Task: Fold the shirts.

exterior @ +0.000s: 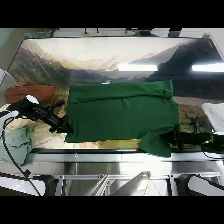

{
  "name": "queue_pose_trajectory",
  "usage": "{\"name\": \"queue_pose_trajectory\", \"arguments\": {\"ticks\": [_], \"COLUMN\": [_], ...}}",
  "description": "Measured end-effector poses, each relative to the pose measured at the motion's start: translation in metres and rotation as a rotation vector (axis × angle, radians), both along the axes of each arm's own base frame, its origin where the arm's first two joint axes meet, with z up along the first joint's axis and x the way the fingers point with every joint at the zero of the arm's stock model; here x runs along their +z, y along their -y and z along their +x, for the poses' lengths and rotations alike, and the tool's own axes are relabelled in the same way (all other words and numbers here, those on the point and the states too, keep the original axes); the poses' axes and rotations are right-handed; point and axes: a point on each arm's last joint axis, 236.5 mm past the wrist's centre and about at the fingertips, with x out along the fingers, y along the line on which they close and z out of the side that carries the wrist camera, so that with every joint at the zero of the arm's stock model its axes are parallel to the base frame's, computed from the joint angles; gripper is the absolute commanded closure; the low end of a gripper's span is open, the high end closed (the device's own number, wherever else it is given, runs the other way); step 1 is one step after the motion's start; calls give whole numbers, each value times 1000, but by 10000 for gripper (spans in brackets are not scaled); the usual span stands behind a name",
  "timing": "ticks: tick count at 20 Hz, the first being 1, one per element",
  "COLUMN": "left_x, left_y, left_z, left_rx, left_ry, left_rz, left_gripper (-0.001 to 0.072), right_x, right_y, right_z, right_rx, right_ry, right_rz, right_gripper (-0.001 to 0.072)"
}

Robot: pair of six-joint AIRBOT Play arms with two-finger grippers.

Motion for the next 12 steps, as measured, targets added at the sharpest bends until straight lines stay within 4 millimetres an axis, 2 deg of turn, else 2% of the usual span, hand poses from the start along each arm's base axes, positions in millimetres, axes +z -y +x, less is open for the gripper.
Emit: {"name": "queue_pose_trajectory", "arguments": {"ticks": [4,7,10,12], "left_x": [8,29,63,86], "left_y": [-29,-33,-24,-19], "left_z": [13,25,59,86], "left_rx": [89,169,232,244], "left_ry": [56,92,194,284], "left_rz": [20,-64,-192,-237], "left_gripper": [681,681,680,680], "right_x": [25,49,81,101], "right_y": [11,11,3,0], "right_z": [3,10,37,68], "right_rx": [-64,-84,-74,-57], "right_ry": [40,89,202,295], "right_rz": [60,130,177,160], "right_gripper": [694,694,694,694]}}
